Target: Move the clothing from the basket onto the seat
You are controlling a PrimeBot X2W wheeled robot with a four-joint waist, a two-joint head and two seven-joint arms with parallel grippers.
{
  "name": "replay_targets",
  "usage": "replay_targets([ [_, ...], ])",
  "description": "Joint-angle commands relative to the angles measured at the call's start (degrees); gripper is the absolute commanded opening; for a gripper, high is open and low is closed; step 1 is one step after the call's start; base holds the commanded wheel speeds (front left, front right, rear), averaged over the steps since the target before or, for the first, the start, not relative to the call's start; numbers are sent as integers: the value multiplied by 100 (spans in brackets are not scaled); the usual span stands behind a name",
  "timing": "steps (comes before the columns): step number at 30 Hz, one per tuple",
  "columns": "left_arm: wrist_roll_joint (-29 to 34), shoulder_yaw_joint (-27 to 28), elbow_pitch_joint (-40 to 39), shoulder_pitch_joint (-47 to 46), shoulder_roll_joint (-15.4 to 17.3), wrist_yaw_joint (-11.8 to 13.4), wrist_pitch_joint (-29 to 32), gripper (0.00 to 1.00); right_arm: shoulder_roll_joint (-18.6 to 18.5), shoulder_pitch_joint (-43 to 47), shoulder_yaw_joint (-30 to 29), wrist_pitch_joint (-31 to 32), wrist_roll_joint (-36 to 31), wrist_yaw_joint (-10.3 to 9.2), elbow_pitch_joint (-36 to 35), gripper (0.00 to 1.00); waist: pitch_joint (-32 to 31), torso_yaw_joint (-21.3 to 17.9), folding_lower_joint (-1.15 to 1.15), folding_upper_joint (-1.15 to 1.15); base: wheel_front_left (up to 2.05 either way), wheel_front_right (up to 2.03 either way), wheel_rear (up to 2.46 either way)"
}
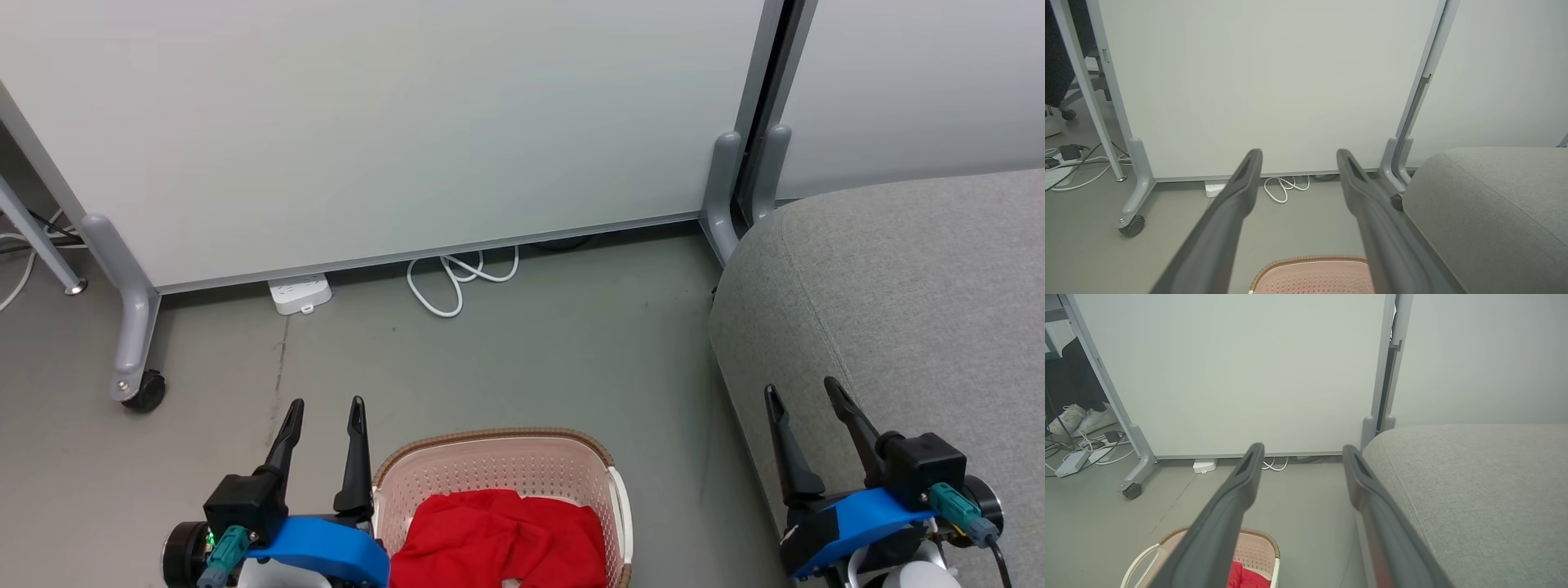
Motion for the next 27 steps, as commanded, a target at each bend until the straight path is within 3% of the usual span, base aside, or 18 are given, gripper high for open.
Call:
replay_targets([
  [1,-2,4,7,-56,14,9,-28,100,-34,-37,3,-37,20,3,9,100,3,-1,0,0,0,0,0],
  [9,57,-85,156,-126,12,-52,-28,100,-33,-203,54,-36,33,3,-100,100,319,-95,0,0,0,0,0],
  [27,202,-701,1843,-1752,543,-355,239,100,-26,-1945,672,-306,278,3,-587,100,3072,-1219,0,0,0,0,0],
])
